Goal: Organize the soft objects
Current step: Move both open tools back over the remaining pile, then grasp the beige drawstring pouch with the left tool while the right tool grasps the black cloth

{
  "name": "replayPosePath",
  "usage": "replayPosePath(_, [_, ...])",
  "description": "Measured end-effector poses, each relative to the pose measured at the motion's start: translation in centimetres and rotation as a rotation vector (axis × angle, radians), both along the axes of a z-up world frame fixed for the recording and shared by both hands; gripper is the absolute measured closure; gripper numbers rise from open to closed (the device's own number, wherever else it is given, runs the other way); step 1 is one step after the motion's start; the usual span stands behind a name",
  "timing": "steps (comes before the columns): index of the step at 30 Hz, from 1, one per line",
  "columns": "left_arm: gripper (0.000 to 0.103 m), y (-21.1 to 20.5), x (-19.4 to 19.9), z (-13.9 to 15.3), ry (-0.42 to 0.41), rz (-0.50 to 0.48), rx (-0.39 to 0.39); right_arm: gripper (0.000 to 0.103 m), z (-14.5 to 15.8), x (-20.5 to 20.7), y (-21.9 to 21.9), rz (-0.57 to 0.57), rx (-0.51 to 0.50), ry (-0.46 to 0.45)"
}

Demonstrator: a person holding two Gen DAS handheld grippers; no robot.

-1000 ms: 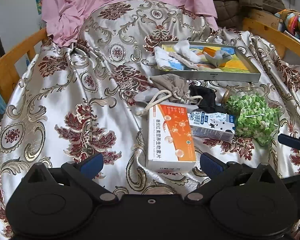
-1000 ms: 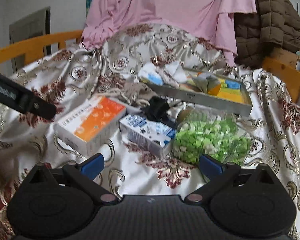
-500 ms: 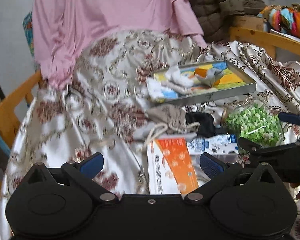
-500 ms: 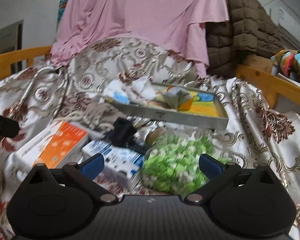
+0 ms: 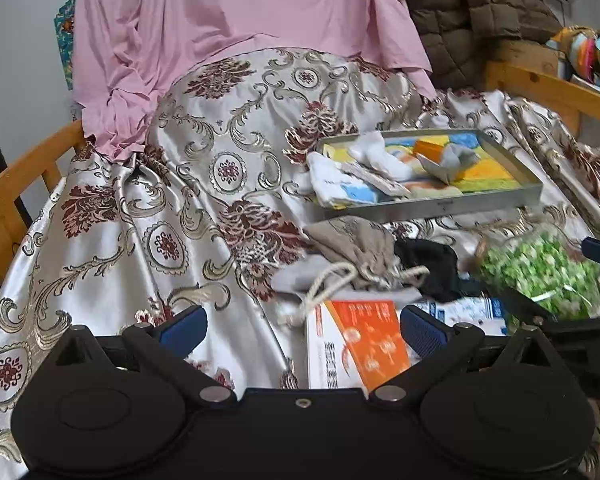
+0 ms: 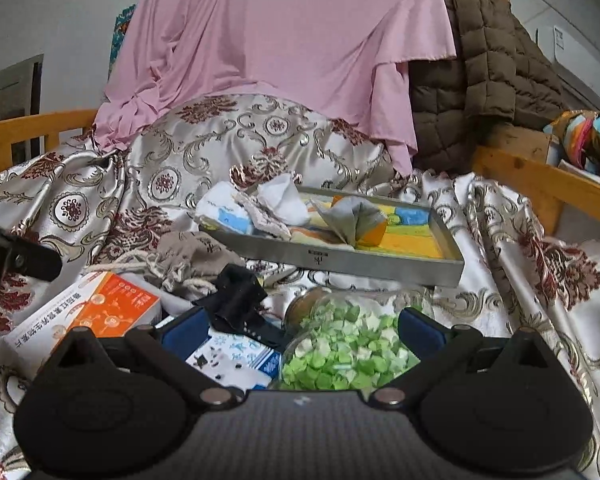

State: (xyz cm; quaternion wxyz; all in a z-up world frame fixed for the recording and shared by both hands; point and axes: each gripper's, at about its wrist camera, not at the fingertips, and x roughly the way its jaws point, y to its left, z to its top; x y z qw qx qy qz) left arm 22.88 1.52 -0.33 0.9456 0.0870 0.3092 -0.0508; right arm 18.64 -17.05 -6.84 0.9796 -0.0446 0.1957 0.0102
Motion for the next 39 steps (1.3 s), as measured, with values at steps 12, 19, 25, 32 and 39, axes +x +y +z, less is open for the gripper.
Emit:
replayPosePath(12, [0.001,-2.0,1.2,-0.3,-0.170,-0.113,0.040,0.000,-0.9,1.8,0.1,0.021,-0.023,-0.027])
replayPosePath(19, [0.001,-1.8,3.6,-1.5,-0.138,-0.152,-0.006,0.000,-1.1,3.1,-0.2,0.099,0.018,0.021])
replayPosePath(25, [0.001,-2.1,5.6,-2.1,-0.097,-0.180,-0.062,0.000,-1.8,3.1,0.4,0.135,-0.005,0.036])
replayPosePath(32, [0.001,-1.7,8.9,-3.4,-0.007,-0.176,-0.128,0.000,-2.0,4.4,1.0,0.173,-0.063,0.022])
replayPosePath(39, [0.001,-0.1,11.2,-3.8,0.043,-0.187,-0.285,0.005,-1.8,6.5,1.5,0.241,-0.060,0.044])
